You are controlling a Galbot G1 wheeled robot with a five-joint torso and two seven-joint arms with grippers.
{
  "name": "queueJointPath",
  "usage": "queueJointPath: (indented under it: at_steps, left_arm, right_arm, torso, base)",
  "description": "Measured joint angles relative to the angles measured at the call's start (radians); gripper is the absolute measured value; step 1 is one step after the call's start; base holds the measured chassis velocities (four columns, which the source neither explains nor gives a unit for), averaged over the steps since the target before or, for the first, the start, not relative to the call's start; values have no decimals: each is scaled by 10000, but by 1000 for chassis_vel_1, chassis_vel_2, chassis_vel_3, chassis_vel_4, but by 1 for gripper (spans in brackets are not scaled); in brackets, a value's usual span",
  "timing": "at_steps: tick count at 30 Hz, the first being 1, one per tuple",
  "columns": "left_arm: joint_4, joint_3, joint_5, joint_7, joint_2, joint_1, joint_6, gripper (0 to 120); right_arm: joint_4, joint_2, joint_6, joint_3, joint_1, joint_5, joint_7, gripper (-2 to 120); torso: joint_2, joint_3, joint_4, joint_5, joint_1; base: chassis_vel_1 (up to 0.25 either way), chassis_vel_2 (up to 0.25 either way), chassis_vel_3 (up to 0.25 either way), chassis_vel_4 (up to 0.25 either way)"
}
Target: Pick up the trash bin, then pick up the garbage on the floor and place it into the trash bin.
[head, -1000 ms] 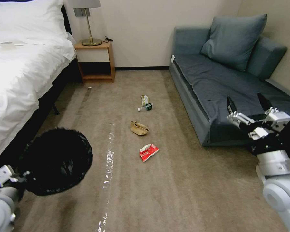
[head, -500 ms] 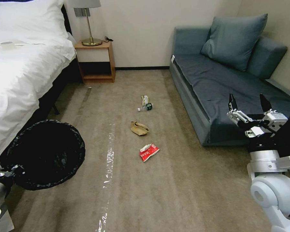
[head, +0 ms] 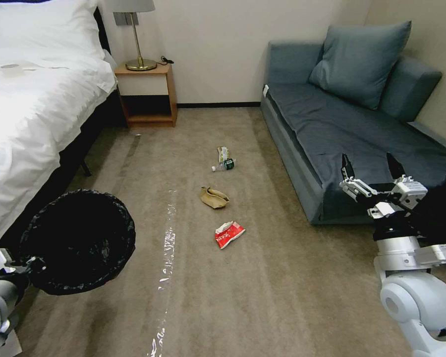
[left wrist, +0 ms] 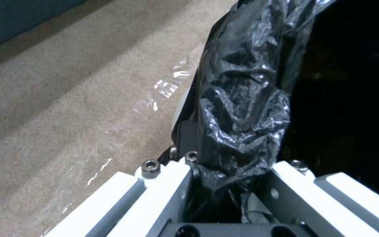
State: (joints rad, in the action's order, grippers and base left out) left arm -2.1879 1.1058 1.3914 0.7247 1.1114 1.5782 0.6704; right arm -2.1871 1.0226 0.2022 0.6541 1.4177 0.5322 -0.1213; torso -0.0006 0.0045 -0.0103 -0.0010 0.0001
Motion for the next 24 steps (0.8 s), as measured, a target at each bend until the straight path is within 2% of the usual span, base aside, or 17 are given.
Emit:
queueJointPath:
  at_steps: [10, 24]
  left_arm:
    - [262, -192, 53, -53, -79, -345, -54, 1]
    - [424, -314, 29, 0, -106, -491, -105, 1]
  right_arm:
    - [174, -76, 46, -110, -93, -7, 128, 100]
    - [390, -161, 62, -237, -298, 35, 188, 100]
  torso:
    - [-1, 0, -2, 1, 0]
    - [-1, 0, 0, -1, 0]
  base:
    - [-26, 21, 19, -19]
    - [-64, 64, 60, -63]
